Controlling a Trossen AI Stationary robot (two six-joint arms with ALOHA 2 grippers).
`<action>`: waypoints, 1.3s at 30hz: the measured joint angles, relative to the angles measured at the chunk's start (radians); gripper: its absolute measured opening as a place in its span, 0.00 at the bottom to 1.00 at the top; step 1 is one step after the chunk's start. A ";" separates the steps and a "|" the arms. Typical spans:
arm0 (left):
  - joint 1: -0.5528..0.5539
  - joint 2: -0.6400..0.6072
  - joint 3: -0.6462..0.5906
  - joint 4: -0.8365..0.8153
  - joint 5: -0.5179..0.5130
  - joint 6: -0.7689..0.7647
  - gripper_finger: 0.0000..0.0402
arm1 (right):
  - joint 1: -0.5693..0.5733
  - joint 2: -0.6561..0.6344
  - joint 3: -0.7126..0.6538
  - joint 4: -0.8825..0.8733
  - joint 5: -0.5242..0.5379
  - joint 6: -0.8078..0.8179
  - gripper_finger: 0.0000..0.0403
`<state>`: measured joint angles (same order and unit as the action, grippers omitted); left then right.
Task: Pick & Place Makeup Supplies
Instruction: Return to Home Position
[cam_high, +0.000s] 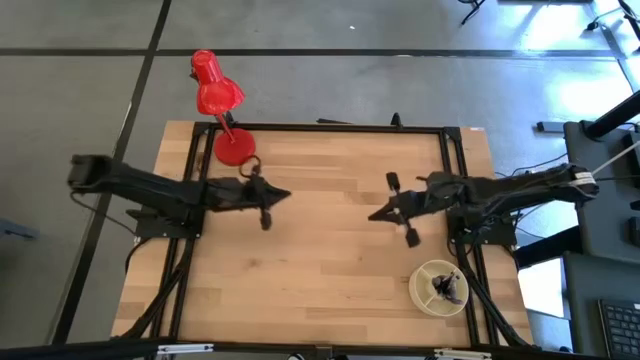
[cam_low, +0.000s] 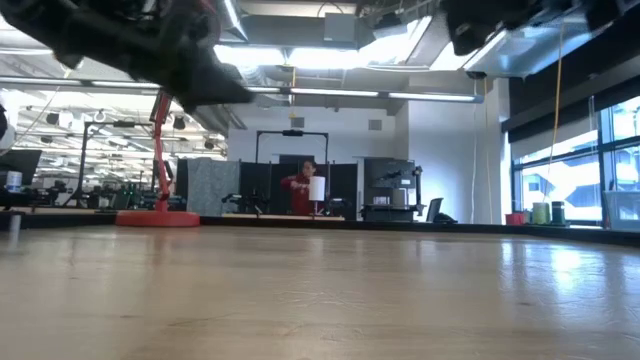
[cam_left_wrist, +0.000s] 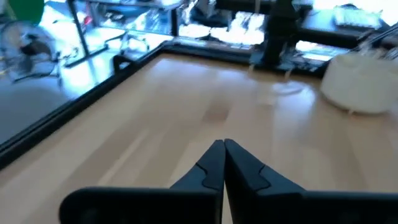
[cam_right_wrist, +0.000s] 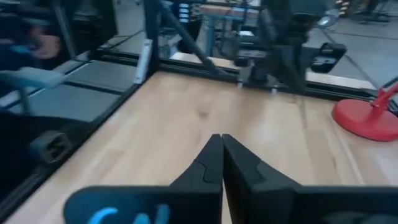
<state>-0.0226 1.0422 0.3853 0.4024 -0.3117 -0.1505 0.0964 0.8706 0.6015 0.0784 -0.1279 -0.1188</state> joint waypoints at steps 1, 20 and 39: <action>0.010 -0.052 -0.013 -0.050 -0.001 0.000 0.00 | -0.001 -0.033 0.009 -0.043 -0.012 -0.002 0.00; 0.017 -0.433 -0.377 0.257 -0.009 0.052 0.00 | -0.042 -0.538 -0.333 -0.030 -0.051 0.013 0.00; 0.017 -0.564 -0.377 0.246 0.103 0.120 0.00 | -0.049 -0.857 -0.596 0.032 -0.058 0.133 0.00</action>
<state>-0.0059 0.4781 0.0082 0.6482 -0.2086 -0.0303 0.0475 0.0138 0.0055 0.1103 -0.1860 0.0141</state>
